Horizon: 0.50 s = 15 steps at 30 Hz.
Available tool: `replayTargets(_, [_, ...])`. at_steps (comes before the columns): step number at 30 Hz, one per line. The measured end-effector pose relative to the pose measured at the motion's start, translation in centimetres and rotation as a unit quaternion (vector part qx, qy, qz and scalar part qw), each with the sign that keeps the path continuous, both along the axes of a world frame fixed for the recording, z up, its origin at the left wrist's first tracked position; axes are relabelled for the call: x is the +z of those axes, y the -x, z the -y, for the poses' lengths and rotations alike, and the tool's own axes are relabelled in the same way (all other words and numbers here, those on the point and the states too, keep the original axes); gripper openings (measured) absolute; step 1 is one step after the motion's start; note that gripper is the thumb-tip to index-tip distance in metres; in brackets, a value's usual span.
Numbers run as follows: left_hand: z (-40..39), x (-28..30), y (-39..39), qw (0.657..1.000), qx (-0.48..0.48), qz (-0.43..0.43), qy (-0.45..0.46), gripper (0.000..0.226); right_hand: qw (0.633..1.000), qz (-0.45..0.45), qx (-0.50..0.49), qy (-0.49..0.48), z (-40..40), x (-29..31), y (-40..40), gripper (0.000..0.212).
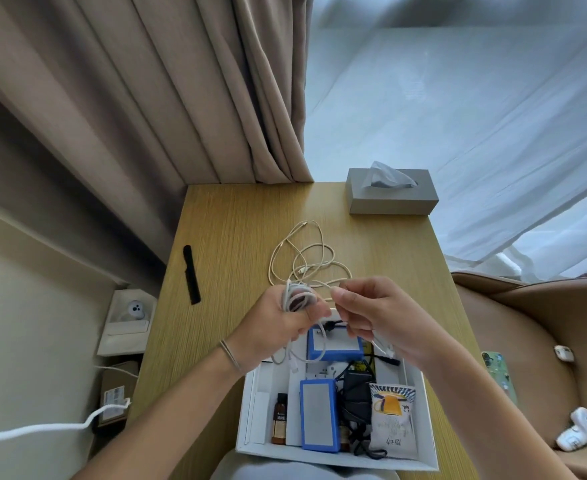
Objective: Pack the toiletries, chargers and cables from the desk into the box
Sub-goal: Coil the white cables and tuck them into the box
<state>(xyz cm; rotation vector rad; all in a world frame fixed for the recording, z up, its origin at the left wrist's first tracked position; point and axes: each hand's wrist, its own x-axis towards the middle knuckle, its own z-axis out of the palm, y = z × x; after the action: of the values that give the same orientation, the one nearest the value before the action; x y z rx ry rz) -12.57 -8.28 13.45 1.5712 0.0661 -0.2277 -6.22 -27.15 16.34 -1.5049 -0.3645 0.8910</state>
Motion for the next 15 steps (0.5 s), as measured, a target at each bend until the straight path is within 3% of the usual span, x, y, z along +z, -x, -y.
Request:
replayTargets(5, [0.0, 0.1, 0.2, 0.984, 0.082, -0.014, 0.158, 0.033, 0.998, -0.033, -0.008, 0.048, -0.7, -1.4, 1.3, 0.047])
replayTargets(9, [0.1, 0.4, -0.1, 0.920, 0.111, -0.053, 0.371, 0.036, 0.997, -0.049, 0.017, 0.055, -1.0, -3.2, 2.8, 0.048])
replayTargets(11, [-0.1, 0.2, -0.2, 0.920, 0.152, -0.052, 0.357, 0.035, 0.997, -0.070, 0.016, 0.030, -0.3, -3.8, 3.1, 0.042])
replayTargets(15, [-0.4, -0.7, 0.0, 0.960, 0.202, -0.047, 0.189, 0.032, 0.995, -0.099, -0.010, 0.014, 1.9, -4.1, 2.9, 0.032])
